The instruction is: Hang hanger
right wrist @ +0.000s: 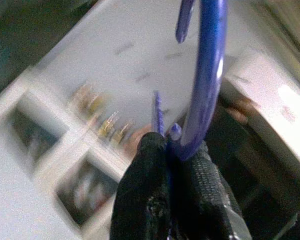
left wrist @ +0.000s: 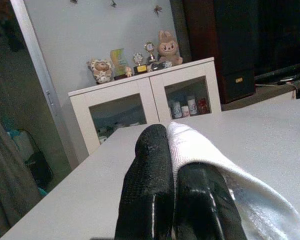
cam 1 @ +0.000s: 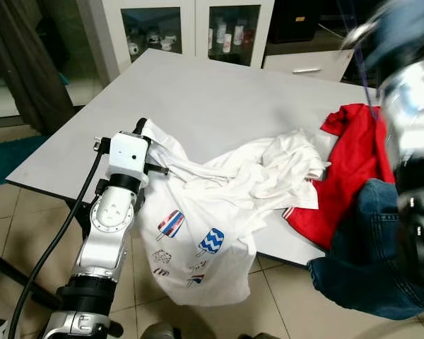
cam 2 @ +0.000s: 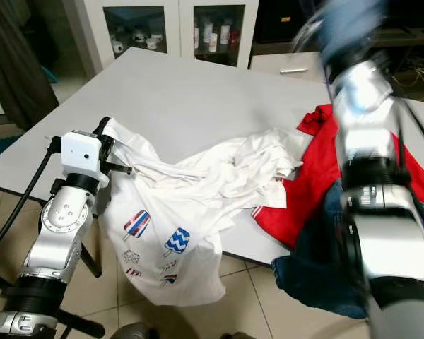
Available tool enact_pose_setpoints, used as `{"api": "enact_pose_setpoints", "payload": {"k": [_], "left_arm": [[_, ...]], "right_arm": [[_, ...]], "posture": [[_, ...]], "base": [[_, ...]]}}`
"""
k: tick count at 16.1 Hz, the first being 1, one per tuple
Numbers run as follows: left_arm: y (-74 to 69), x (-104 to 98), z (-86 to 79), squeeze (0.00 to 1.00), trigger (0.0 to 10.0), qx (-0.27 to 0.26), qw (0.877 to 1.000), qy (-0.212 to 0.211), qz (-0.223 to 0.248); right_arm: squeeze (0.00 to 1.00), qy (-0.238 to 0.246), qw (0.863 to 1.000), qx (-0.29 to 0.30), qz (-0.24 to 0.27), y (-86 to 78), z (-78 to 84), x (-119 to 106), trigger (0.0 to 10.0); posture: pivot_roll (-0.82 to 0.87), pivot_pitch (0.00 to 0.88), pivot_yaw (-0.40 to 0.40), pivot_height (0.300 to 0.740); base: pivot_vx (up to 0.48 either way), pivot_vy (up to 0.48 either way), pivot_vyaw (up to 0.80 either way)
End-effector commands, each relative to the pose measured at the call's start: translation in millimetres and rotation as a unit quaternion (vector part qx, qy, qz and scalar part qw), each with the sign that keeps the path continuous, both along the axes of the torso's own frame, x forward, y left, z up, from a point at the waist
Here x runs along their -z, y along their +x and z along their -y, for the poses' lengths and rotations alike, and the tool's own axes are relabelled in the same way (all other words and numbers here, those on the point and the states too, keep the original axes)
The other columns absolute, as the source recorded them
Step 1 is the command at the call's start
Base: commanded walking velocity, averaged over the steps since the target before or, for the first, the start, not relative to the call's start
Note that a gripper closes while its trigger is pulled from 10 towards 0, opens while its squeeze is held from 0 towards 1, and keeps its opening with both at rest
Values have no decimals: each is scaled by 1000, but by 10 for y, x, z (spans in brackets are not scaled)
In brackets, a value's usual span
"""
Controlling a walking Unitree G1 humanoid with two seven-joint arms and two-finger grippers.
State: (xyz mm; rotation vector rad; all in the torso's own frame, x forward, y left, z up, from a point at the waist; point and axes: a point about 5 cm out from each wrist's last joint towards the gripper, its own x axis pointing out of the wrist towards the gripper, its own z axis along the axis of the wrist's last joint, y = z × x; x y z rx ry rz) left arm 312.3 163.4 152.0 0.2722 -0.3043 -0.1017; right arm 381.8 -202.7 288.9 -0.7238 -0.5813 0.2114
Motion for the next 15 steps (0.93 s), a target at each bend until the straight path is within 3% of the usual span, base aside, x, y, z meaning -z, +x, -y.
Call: {"api": "enact_pose_setpoints", "payload": {"k": [1,2,3,5,7,8,10,11,12,13,14,15], "left_arm": [[7,-18,9,0,0,3,1000,4,3],[8,-17,12,0,0,5,1000,4,2],[12,-16,18,0,0,6,1000,4,2],[18,-18,26,0,0,8,1000,4,2],[22,-19,28,0,0,10,1000,5,2],[29,-19,31,0,0,11,1000,5,1],[37,-23,38,0,0,13,1000,6,1],[39,-26,42,0,0,14,1000,6,1],[41,-28,44,0,0,15,1000,6,2],[45,-31,45,0,0,16,1000,6,2],[46,-32,45,0,0,16,1000,6,2],[43,-30,41,0,0,15,1000,6,2]], "right_arm": [[0,-133,991,16,-8,-12,-39,145,0],[0,-257,963,33,-78,-22,53,524,0],[0,-297,946,35,-124,-49,127,726,0],[0,-340,925,40,-167,-96,221,932,0],[0,-341,916,45,-204,-140,314,1051,0],[0,-357,903,36,-234,-173,344,1148,0],[0,-368,886,1,-281,-244,331,1300,0],[0,-368,882,-13,-294,-264,311,1341,510],[0,-366,881,-15,-301,-269,309,1360,2980],[0,-368,873,-20,-319,-287,317,1401,8431],[0,-369,871,-23,-324,-295,320,1408,10000],[1000,-351,873,-39,-337,-319,313,1399,10000]], "posture": [[45,0,-9,740],[39,0,-6,740],[39,0,-6,740],[39,0,-6,740],[39,0,-6,740],[24,0,4,740],[22,0,5,740],[21,0,6,740],[21,0,6,740],[22,0,8,740],[22,0,8,740],[22,0,8,740]], "base": [[0,0,0],[0,0,0],[0,0,0],[0,0,0],[0,0,0],[0,0,0],[0,0,0],[0,0,0],[0,0,0],[0,0,0],[0,0,0],[0,0,0]]}}
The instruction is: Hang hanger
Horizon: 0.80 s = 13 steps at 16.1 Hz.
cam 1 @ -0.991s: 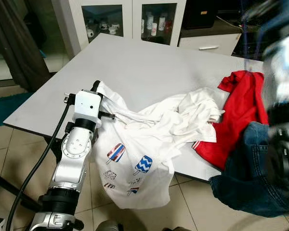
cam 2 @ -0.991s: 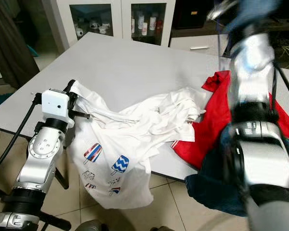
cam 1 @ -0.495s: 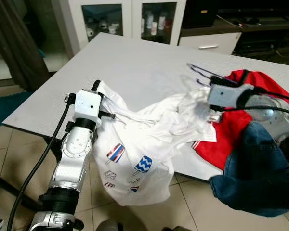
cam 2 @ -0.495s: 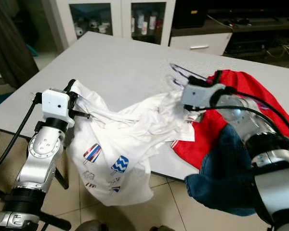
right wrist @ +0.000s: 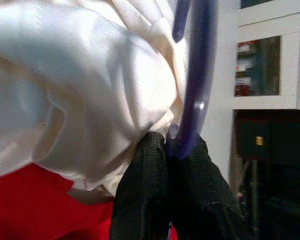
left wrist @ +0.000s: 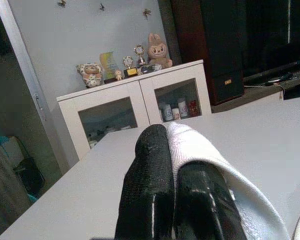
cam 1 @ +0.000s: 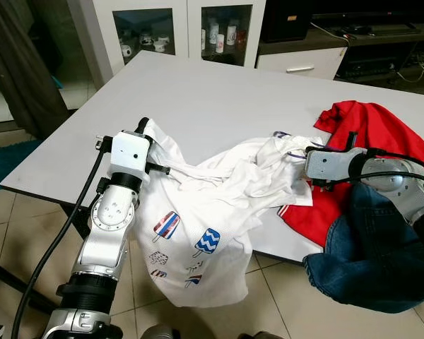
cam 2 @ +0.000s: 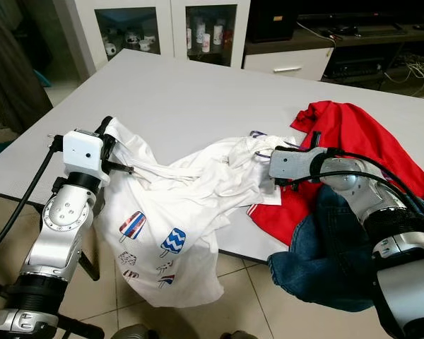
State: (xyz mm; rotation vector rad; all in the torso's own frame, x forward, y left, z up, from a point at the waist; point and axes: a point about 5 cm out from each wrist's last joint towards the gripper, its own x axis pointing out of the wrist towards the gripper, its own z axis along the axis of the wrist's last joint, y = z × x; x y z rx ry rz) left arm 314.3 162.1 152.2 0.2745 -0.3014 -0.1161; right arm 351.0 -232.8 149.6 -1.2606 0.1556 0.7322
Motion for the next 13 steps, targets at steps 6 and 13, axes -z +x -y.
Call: {"api": "enact_pose_setpoints", "payload": {"k": [6,13], "left_arm": [[21,-23,33,0,0,10,1000,4,4],[53,-40,52,0,0,16,1000,6,4]], "right_arm": [[1000,99,994,-28,-42,-95,-29,-223,10000],[0,213,965,-105,-114,-391,-60,-524,10000]], "posture": [[19,0,10,740],[3,0,23,740]], "base": [[0,0,0],[0,0,0]]}}
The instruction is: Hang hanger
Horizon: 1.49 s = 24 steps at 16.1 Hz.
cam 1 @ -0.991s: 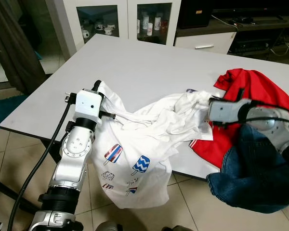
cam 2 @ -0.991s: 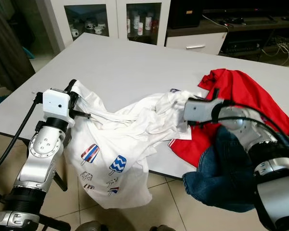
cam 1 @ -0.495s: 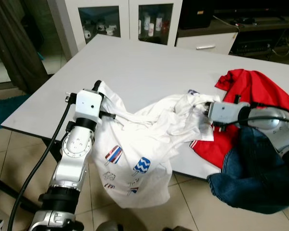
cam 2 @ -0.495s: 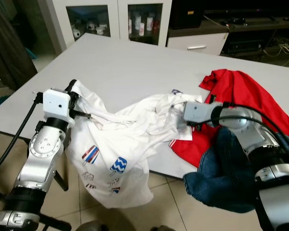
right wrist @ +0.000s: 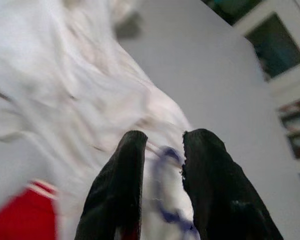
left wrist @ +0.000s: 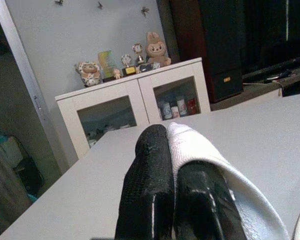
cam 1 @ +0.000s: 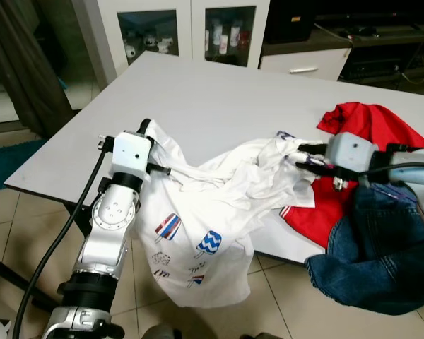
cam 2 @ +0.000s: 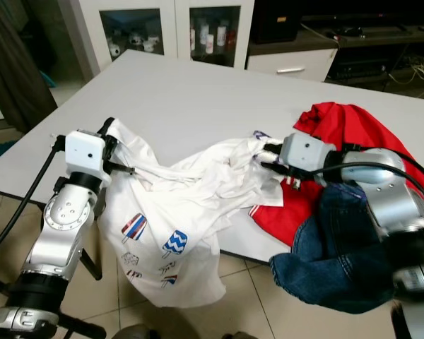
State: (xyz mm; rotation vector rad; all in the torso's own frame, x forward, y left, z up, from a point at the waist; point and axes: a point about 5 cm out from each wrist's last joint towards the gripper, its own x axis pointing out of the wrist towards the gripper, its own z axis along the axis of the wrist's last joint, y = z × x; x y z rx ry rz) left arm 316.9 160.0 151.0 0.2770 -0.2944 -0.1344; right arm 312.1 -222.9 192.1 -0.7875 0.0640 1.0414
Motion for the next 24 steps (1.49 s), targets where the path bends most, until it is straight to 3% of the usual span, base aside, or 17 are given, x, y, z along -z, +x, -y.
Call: {"api": "enact_pose_setpoints", "payload": {"k": [1,6,10,14,16,18,19,20,24], "left_arm": [[27,-54,38,0,0,9,1000,2,9],[12,-35,35,0,0,8,1000,0,9],[-2,-29,26,0,0,6,1000,0,8],[6,-37,10,0,0,4,1000,1,9],[7,-40,20,0,0,5,1000,1,9],[9,-43,17,0,0,4,1000,2,10],[11,-44,15,0,0,4,1000,2,10],[12,-45,14,0,0,4,1000,2,10],[14,-56,10,0,0,2,1000,1,12]], "right_arm": [[0,15,1000,-15,-2,-52,38,-122,10000],[0,72,997,-25,-24,-138,67,-275,10000],[0,132,989,-54,-33,-198,-29,-390,10000],[0,205,971,-106,-61,-261,-364,-355,10000],[0,219,966,-117,-74,-271,-465,-301,7176],[0,240,957,-134,-93,-281,-626,-243,2510],[0,242,956,-135,-99,-276,-676,-214,2706],[0,235,958,-129,-102,-257,-746,-156,1765],[0,238,952,-139,-133,-261,-1016,-13,1608]], "posture": [[3,0,23,740],[6,0,15,740],[10,0,15,740],[16,0,16,740],[20,0,17,740],[20,0,17,740],[20,0,16,740],[20,0,16,740],[28,0,12,740]], "base": [[0,0,0],[0,0,0],[0,0,0],[0,0,0],[0,0,0],[0,0,0],[0,0,0],[0,0,0],[0,0,0]]}}
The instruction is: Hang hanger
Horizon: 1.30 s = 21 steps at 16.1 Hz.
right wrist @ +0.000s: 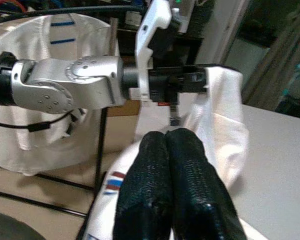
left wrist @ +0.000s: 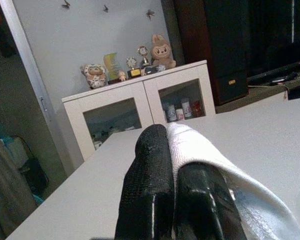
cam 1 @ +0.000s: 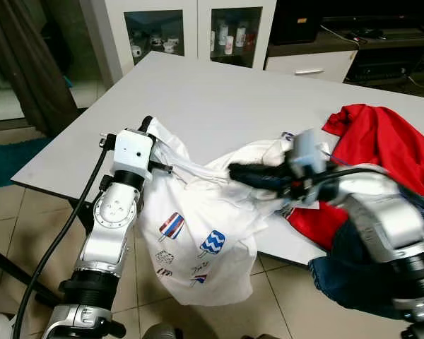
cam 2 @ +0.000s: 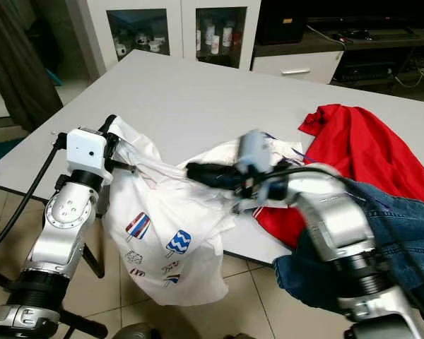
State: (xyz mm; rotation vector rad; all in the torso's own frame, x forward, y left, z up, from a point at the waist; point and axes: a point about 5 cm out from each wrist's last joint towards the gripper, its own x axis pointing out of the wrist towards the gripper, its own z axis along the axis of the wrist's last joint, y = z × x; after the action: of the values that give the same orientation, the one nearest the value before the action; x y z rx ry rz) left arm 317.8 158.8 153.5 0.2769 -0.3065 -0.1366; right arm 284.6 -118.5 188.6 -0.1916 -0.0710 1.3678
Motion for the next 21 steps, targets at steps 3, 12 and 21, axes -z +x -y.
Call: {"api": "enact_pose_setpoints", "payload": {"k": [3,12,21], "left_arm": [[-2,-21,-6,0,0,-1,1000,0,6],[-15,-16,-4,0,0,-5,1000,-1,6],[-17,-20,1,0,0,-6,1000,-3,8]], "right_arm": [[0,-19,1000,1,-15,41,-200,130,0],[0,-58,998,4,-39,95,-676,465,1529],[0,-142,987,-11,-72,103,-808,752,9294]], "posture": [[30,0,10,740],[38,0,6,740],[49,0,-2,740]], "base": [[0,0,0],[0,0,0],[0,0,0]]}}
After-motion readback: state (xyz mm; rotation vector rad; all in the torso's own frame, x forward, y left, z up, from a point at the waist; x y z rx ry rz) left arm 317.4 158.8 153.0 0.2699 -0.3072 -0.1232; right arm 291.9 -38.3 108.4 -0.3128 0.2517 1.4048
